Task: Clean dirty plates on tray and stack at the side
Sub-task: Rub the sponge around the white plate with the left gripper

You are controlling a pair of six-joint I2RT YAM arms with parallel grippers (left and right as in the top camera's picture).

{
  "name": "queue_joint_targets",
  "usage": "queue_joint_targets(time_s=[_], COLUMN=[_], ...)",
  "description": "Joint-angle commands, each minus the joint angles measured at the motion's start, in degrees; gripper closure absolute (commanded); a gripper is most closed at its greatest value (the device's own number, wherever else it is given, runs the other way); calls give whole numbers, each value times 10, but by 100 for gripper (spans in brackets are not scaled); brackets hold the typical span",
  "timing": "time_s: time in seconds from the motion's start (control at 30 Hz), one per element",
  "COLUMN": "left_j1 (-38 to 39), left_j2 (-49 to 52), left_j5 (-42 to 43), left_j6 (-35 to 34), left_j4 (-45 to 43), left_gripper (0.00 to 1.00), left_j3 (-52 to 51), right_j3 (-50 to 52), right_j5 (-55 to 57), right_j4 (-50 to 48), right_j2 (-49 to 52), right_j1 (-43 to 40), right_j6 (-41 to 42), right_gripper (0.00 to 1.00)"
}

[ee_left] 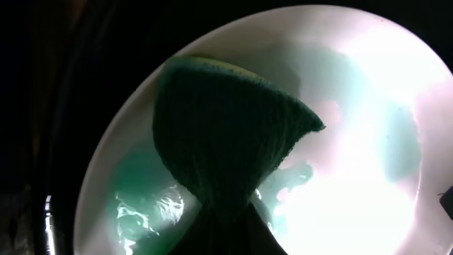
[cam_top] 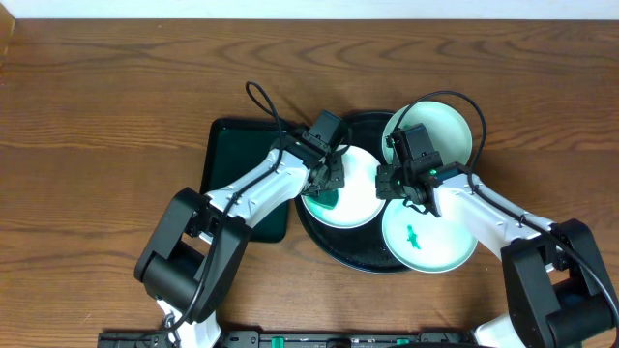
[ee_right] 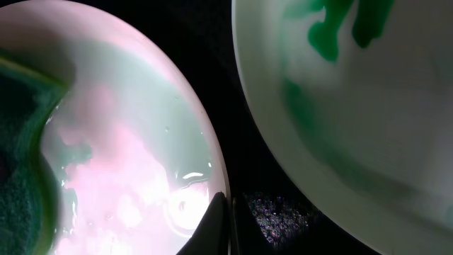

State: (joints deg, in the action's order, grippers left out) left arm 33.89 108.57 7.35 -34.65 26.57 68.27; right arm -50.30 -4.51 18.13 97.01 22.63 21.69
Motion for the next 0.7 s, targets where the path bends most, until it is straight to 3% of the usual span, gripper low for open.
queue_joint_targets(time_s=[0.0, 0.17, 0.37, 0.67], left_j1=[19, 44, 47, 14], left_j2=[30, 30, 27, -57], left_j5=[30, 63, 174, 157], left_j6=[3, 3, 3, 19], left_j4=[6, -12, -66, -55], left_gripper=[93, 92, 93, 93], left_j3=[2, 2, 4, 9], right_j3=[-10, -10, -10, -10], right_j5=[-5, -5, -5, -5], right_j4=[-4, -4, -4, -4], right_j2=[-3, -3, -3, -3], right_j1=[7, 7, 7, 7], right_j6=[-7, -7, -7, -7], right_gripper=[99, 99, 99, 99])
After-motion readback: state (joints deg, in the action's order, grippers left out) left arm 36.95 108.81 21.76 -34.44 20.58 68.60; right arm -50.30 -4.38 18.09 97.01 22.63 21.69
